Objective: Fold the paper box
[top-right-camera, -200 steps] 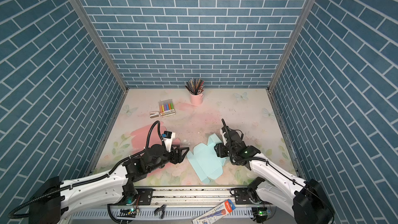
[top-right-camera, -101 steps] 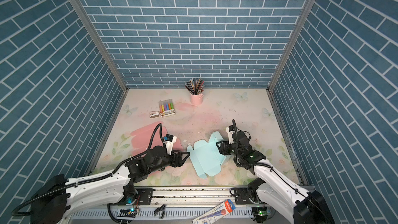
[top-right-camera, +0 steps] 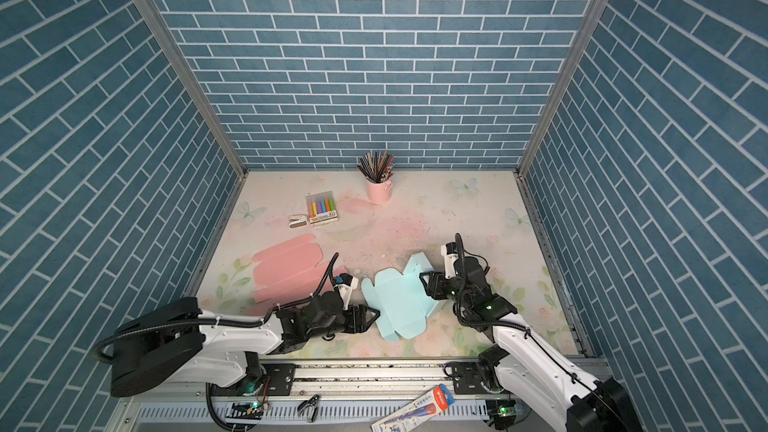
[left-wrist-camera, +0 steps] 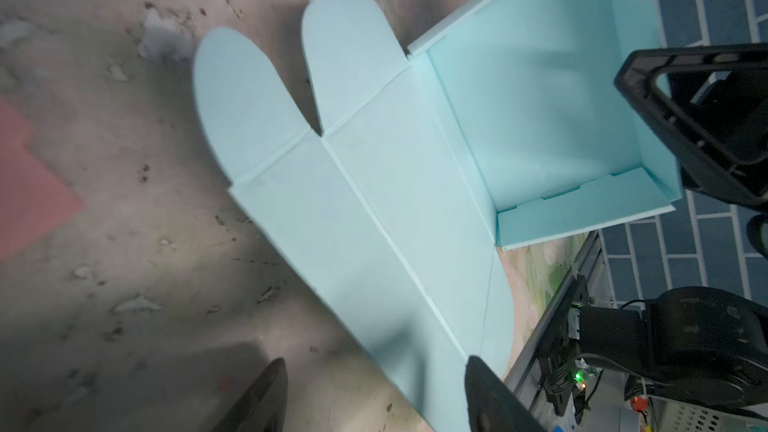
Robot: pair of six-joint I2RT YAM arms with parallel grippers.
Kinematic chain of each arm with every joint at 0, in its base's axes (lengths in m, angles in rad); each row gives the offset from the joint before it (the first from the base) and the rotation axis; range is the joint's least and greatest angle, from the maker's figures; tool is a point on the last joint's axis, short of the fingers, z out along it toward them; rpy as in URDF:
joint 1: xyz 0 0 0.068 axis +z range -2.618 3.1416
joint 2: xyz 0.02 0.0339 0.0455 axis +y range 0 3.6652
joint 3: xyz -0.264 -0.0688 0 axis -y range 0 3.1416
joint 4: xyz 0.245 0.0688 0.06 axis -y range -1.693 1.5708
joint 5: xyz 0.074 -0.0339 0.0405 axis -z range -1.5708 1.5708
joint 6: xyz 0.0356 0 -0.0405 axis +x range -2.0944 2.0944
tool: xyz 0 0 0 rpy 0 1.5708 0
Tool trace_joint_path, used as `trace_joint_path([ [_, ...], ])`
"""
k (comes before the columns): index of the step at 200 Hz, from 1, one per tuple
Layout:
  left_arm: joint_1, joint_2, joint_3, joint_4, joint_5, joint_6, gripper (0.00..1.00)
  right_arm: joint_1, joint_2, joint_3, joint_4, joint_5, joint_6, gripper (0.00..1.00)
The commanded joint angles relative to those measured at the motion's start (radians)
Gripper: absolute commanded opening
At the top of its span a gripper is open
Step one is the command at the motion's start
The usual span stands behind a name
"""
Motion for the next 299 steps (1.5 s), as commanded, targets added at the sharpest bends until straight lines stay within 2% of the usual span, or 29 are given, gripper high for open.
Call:
trace_joint_path([
  [1,-0.025,0.060,0.040,0.128,-0.014,-0.073,0.62,-0.002,-0.003,-0.046,-0.080,-0.030,-0.012,0.59],
  [28,-0.037,0.112,0.063,0.166,-0.012,-0.099,0.51,-0.002,-0.025,-0.062,-0.075,-0.031,-0.012,0.59],
  [58,-0.033,0.129,0.018,0.247,-0.045,-0.172,0.36,-0.002,-0.042,-0.071,-0.069,-0.036,-0.012,0.59],
  [107,-0.027,0.166,0.018,0.296,-0.060,-0.226,0.19,-0.002,-0.045,-0.074,-0.066,-0.044,-0.018,0.60],
  [148,-0.027,0.175,0.012,0.307,-0.074,-0.252,0.12,-0.002,-0.067,-0.078,-0.069,-0.047,-0.020,0.62],
  [189,-0.022,0.160,0.017,0.264,-0.080,-0.256,0.09,-0.002,-0.127,-0.087,-0.068,-0.044,-0.027,0.79],
  [203,-0.019,0.140,0.021,0.233,-0.078,-0.247,0.08,-0.002,-0.158,-0.089,-0.073,-0.047,-0.027,0.86],
  [220,-0.017,0.103,0.027,0.179,-0.083,-0.226,0.02,-0.002,-0.200,-0.083,-0.085,-0.059,-0.029,0.90],
  [259,-0.005,-0.015,0.099,-0.080,-0.108,-0.111,0.00,-0.004,-0.282,0.000,-0.193,-0.041,-0.037,0.91],
  [299,0.029,-0.113,0.184,-0.339,-0.097,0.031,0.00,-0.004,-0.327,0.043,-0.230,-0.018,-0.035,0.91],
])
